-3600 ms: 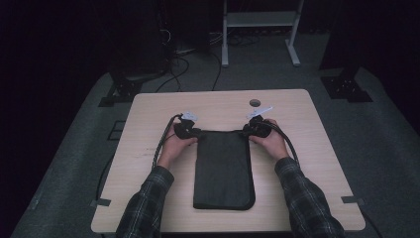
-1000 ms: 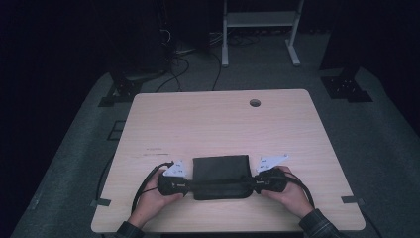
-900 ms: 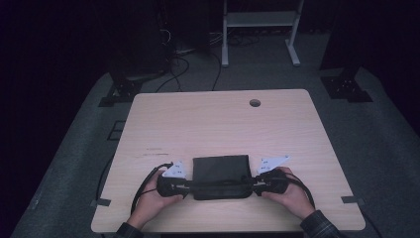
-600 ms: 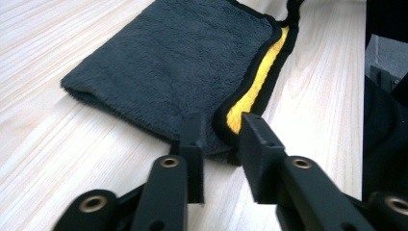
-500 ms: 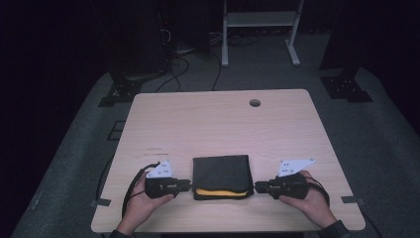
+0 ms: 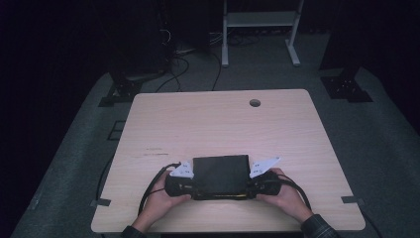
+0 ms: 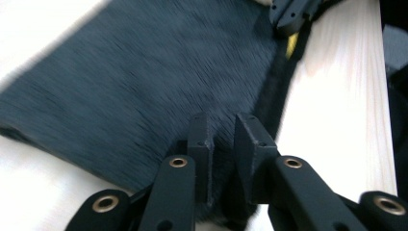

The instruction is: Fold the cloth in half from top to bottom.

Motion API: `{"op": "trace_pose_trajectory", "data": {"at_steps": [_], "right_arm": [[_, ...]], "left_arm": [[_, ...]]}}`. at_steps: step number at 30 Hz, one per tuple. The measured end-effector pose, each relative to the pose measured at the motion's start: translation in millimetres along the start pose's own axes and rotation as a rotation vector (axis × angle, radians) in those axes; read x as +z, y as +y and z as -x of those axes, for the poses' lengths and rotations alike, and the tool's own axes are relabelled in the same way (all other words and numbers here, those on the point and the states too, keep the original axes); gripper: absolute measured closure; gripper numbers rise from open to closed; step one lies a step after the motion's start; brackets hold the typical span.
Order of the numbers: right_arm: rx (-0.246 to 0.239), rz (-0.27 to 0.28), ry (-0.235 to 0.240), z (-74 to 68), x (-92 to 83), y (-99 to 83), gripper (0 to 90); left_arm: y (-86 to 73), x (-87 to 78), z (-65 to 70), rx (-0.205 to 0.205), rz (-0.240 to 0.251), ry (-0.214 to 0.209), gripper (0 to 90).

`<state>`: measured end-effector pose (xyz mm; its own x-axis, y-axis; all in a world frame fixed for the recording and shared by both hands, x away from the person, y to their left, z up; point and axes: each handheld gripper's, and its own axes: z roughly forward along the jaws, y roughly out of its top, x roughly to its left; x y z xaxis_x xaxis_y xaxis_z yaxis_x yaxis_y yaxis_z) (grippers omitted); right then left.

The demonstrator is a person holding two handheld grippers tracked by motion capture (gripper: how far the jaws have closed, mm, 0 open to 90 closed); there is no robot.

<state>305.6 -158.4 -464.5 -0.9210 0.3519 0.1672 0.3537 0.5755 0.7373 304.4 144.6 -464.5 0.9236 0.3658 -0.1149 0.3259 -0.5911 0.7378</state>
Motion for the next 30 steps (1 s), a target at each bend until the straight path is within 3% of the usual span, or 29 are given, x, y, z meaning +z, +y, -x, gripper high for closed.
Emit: {"op": "trace_pose_trajectory", "data": {"at_steps": [5,7,9,10,13,14,15,16,19,20,23,24,25,28,30], "right_arm": [[-0.043,-0.028,-0.007,-5.6,3.9,-4.8,85.7],[-0.07,-0.03,-0.025,-8.6,4.9,-5.8,85.7],[-0.073,-0.028,-0.027,-8.7,4.4,-5.4,82.3],[-0.069,-0.022,-0.027,-8.3,3.7,-5.0,78.1],[-0.051,0.019,-0.067,-2.7,-4.9,-5.4,69.0],[-0.03,0.047,-0.103,3.0,-13.0,-7.4,62.2],[-0.024,0.057,-0.119,5.4,-15.9,-8.6,57.7],[-0.007,0.065,-0.151,8.9,-20.8,-11.1,50.8],[0.023,0.074,-0.187,15.3,-28.1,-16.6,41.9],[0.053,0.076,-0.227,20.4,-36.1,-22.1,36.6],[0.087,0.086,-0.257,25.1,-44.3,-27.2,34.0],[0.104,0.095,-0.289,29.8,-52.2,-31.9,32.0],[0.104,0.095,-0.289,29.8,-52.2,-31.9,32.0],[0.138,0.095,-0.33,38.5,-65.5,-42.6,29.8],[0.154,0.082,-0.346,41.6,-70.7,-48.8,28.5]], "left_arm": [[-6.6,-2.5,4.5,0.03,0.004,0.011,71.2],[-8.8,-2.8,4.6,0.018,0.019,0.014,69.1],[-8.6,-4.4,4.3,0.005,0.026,0.02,60.9],[-8.4,-6.4,3.7,0.0,0.032,0.022,60.9],[-8.5,-13.0,2.4,-0.01,0.048,0.056,51.5],[-8.9,-16.3,0.8,-0.009,0.061,0.084,43.0],[-8.9,-16.3,0.8,-0.009,0.061,0.084,40.4],[-11.0,-21.6,-2.0,-0.012,0.071,0.118,37.1],[-13.8,-25.7,-4.7,-0.029,0.079,0.147,30.6],[-17.1,-29.8,-7.6,-0.049,0.087,0.173,24.5],[-20.3,-35.0,-10.8,-0.071,0.093,0.195,17.7],[-22.4,-37.6,-12.1,-0.07,0.094,0.215,16.4],[-24.4,-40.1,-13.4,-0.078,0.09,0.233,16.4],[-35.4,-51.0,-19.2,-0.103,0.061,0.285,11.6],[-42.0,-56.2,-21.3,-0.115,0.05,0.298,11.0]]}}
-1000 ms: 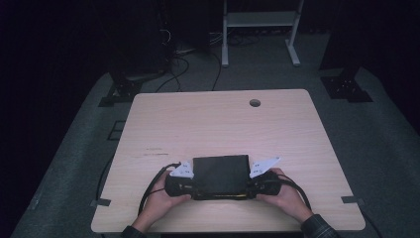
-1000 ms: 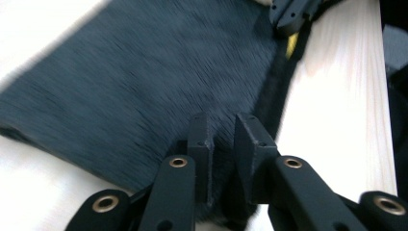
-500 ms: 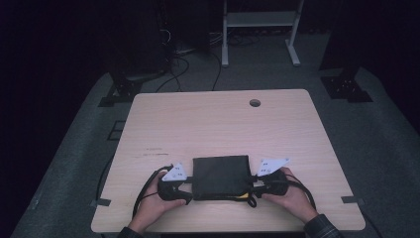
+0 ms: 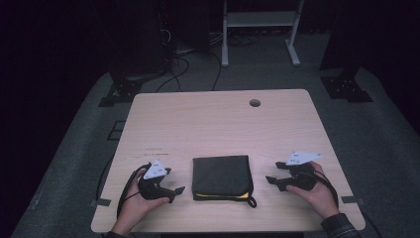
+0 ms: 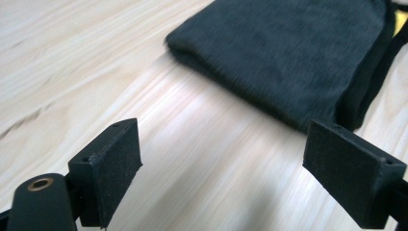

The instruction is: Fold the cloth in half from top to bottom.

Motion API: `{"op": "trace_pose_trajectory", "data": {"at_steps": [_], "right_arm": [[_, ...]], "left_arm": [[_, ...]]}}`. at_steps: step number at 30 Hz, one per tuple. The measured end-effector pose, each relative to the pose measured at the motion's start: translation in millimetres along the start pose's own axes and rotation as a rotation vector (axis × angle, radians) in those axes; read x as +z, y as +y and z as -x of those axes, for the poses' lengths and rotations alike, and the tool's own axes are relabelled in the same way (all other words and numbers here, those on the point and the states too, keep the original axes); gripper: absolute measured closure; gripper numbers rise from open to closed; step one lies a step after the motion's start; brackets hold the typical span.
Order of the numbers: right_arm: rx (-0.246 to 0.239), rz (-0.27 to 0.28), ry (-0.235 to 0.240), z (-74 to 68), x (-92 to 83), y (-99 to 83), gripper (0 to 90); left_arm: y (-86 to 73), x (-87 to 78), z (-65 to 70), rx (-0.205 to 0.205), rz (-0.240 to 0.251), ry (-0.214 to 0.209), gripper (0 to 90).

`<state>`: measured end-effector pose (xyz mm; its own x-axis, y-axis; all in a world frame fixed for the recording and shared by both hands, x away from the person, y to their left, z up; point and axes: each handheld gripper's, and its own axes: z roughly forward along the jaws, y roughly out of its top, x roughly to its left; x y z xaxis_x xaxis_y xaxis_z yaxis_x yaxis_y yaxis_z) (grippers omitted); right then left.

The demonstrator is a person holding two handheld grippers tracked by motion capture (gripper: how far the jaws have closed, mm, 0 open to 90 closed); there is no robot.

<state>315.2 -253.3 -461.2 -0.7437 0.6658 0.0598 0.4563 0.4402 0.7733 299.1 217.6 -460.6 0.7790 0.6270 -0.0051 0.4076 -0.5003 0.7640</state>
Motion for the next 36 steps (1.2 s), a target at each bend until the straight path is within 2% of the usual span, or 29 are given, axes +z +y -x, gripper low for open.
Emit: {"op": "trace_pose_trajectory", "data": {"at_steps": [7,8,9,10,12,14,15,17,19,20,21,22,26,29,36], "right_arm": [[0.033,-0.031,-0.052,13.6,-13.2,-17.9,25.0],[0.039,-0.047,-0.064,15.9,-15.9,-22.8,24.5],[0.039,-0.047,-0.064,15.9,-15.9,-22.8,24.5],[0.038,-0.07,-0.081,17.8,-18.4,-28.1,23.0],[0.039,-0.077,-0.088,18.3,-19.7,-30.3,22.8],[0.045,-0.086,-0.105,20.2,-22.8,-35.7,19.6],[0.045,-0.086,-0.105,20.2,-22.8,-35.7,19.6],[0.056,-0.103,-0.134,22.3,-25.5,-40.3,16.8],[0.066,-0.106,-0.137,23.2,-26.4,-42.0,16.7],[0.072,-0.117,-0.161,25.1,-27.6,-45.9,15.5],[0.072,-0.117,-0.161,25.1,-27.6,-45.9,15.5],[0.084,-0.111,-0.168,26.9,-30.2,-48.9,14.6],[0.104,-0.085,-0.192,29.6,-33.8,-55.1,12.9],[0.103,-0.056,-0.193,30.4,-34.3,-59.1,11.9],[0.107,-0.055,-0.196,30.4,-34.0,-58.9,11.8]], "left_arm": [[-17.1,-11.8,-11.0,-0.027,-0.039,0.049,9.0],[-21.7,-13.5,-13.4,-0.032,-0.053,0.065,8.9],[-21.7,-13.5,-13.4,-0.032,-0.053,0.065,8.7],[-25.4,-13.8,-15.6,-0.041,-0.064,0.069,8.6],[-27.2,-13.3,-17.0,-0.043,-0.073,0.067,8.2],[-29.5,-10.5,-17.9,-0.027,-0.109,0.075,8.2],[-29.5,-10.5,-17.9,-0.027,-0.109,0.075,7.1],[-30.3,-8.9,-18.6,-0.03,-0.108,0.064,6.5],[-30.8,-8.9,-18.9,-0.029,-0.105,0.062,5.5],[-32.6,-8.3,-19.6,-0.023,-0.102,0.056,2.9],[-32.6,-8.3,-19.6,-0.023,-0.102,0.056,0.9],[-35.1,-7.7,-20.8,-0.02,-0.082,0.054,0.3],[-35.9,-7.4,-21.5,-0.021,-0.077,0.054,0.0],[-35.9,-7.4,-21.5,-0.02,-0.077,0.054,0.0],[-35.9,-7.4,-21.5,-0.021,-0.077,0.053,0.0]]}}
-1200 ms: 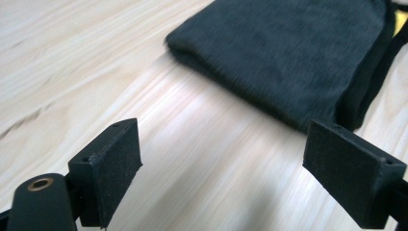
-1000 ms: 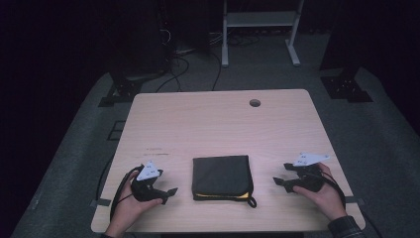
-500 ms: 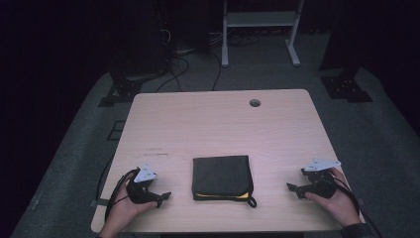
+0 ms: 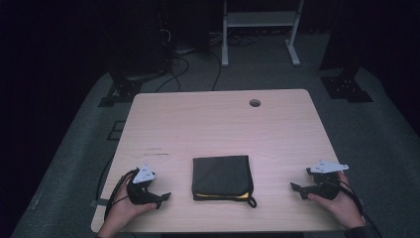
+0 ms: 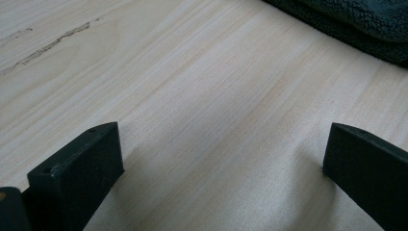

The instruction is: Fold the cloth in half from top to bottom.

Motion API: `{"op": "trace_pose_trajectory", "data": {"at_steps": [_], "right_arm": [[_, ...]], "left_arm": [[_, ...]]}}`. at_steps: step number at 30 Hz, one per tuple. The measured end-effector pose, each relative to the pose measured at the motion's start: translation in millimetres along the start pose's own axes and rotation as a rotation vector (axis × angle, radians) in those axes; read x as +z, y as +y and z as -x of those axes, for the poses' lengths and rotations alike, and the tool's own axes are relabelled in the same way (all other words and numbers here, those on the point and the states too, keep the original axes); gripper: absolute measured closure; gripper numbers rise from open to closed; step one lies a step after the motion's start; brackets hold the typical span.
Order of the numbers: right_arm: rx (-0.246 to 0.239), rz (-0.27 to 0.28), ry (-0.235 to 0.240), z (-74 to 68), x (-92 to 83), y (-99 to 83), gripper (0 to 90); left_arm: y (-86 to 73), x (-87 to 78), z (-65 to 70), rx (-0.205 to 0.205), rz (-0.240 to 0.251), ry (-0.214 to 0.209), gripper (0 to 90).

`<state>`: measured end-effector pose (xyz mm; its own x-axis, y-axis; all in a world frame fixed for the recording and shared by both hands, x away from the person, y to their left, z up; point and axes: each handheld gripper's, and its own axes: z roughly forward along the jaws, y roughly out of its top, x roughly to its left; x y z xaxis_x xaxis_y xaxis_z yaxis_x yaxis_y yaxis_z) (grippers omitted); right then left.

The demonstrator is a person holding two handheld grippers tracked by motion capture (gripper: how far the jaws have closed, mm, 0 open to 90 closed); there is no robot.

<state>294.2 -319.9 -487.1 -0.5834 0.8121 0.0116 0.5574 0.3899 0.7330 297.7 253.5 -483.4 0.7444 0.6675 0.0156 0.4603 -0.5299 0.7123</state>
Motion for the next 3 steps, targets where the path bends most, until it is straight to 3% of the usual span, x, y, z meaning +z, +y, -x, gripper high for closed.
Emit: {"op": "trace_pose_trajectory", "data": {"at_steps": [3], "right_arm": [[-0.002,0.0,-0.001,0.1,0.1,0.0,11.4]], "left_arm": [[0.0,0.0,0.0,0.0,0.0,0.0,0.0]]}}
